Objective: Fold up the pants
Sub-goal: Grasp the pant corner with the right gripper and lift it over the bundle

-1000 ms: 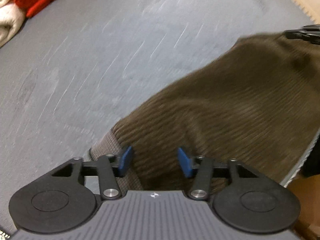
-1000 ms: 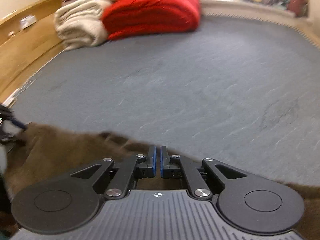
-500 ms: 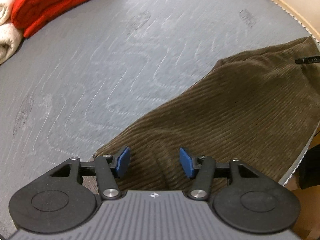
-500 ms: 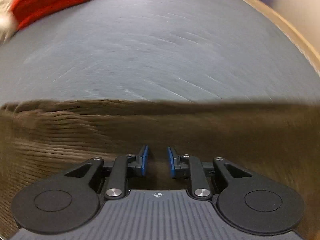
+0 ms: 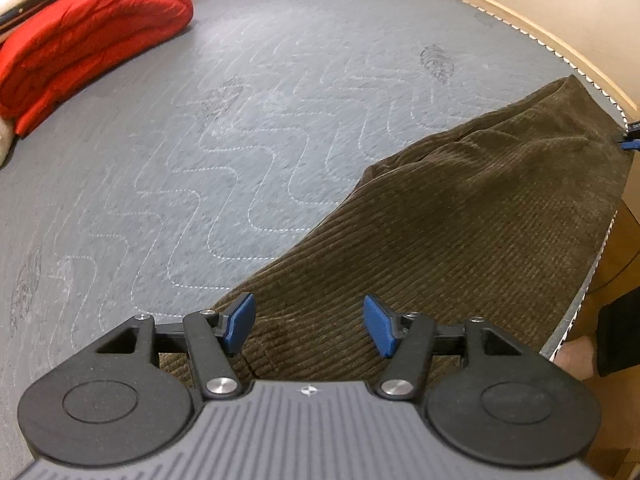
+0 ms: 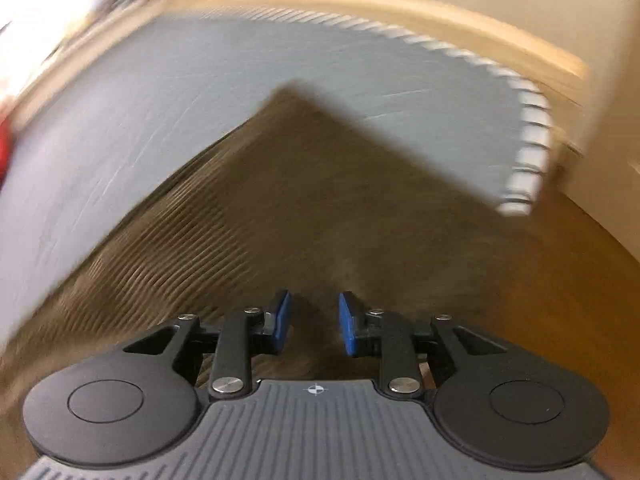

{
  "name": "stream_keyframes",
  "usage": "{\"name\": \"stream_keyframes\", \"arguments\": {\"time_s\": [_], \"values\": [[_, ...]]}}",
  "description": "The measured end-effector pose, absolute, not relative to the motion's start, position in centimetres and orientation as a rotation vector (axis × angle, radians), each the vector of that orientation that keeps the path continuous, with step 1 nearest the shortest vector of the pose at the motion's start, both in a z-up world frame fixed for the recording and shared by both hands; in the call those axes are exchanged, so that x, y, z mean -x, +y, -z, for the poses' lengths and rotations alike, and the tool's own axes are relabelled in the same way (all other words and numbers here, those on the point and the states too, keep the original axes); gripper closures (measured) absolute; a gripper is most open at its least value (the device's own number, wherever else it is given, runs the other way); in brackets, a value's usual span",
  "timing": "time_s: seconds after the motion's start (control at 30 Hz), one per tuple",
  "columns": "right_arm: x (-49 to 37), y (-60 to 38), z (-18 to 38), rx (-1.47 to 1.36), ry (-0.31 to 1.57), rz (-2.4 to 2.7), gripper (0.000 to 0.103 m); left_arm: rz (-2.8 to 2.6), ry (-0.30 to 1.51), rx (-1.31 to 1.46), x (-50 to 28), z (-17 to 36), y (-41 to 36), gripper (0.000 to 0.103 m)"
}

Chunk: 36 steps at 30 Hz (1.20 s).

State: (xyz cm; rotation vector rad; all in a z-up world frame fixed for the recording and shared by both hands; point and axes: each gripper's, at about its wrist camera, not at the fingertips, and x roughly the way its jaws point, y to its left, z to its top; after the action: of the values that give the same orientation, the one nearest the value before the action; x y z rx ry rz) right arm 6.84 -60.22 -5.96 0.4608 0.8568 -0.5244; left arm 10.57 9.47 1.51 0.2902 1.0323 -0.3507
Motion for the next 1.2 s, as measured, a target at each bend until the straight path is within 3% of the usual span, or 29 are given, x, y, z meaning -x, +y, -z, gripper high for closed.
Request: {"name": "stream_keyframes", "arguments": {"time_s": [0.13, 0.23, 0.5, 0.6, 0.67, 0.73, 0.93, 1.1, 1.2], "values": [[-2.3, -64.8, 5.6, -0.662, 0.679, 0.814, 0.063, 0.340, 1.018, -0.264, -10.7, -2.0, 10.2, 0.037], [-0.1, -67.0, 6.8, -0.897, 0.586, 0.747, 0.063, 0.315, 1.015, -0.241, -10.9, -2.4, 11.0, 0.037], [-0.8, -69.2, 7.6, -1.008, 0.615, 0.652, 0.054, 0.279, 1.025, -0.228, -11.3, -2.4, 11.5, 0.037], [-1.7, -68.5, 6.7, -0.956, 0.593, 0.669, 0.058, 0.286, 1.029, -0.234, -11.3, -2.2, 11.4, 0.037], [-2.9, -68.4, 6.9, -0.910, 0.607, 0.679, 0.078, 0.287, 1.030, -0.236, -11.3, -2.2, 11.4, 0.037], [-3.1, -68.3, 6.8, -0.890, 0.609, 0.695, 0.087, 0.285, 1.028, -0.237, -11.4, -2.2, 11.5, 0.037], [-4.9, -63.1, 1.3, -0.664, 0.519, 0.698, 0.090, 0.286, 1.003, -0.216, -11.2, -3.0, 11.7, 0.037], [-5.8, -45.6, -6.9, -0.124, 0.386, 0.300, 0.092, 0.289, 0.983, -0.199, -10.8, -3.7, 11.8, 0.037], [-3.4, -33.8, -7.2, 0.050, 0.342, 0.023, 0.092, 0.291, 0.973, -0.192, -10.5, -4.0, 11.9, 0.037]]}}
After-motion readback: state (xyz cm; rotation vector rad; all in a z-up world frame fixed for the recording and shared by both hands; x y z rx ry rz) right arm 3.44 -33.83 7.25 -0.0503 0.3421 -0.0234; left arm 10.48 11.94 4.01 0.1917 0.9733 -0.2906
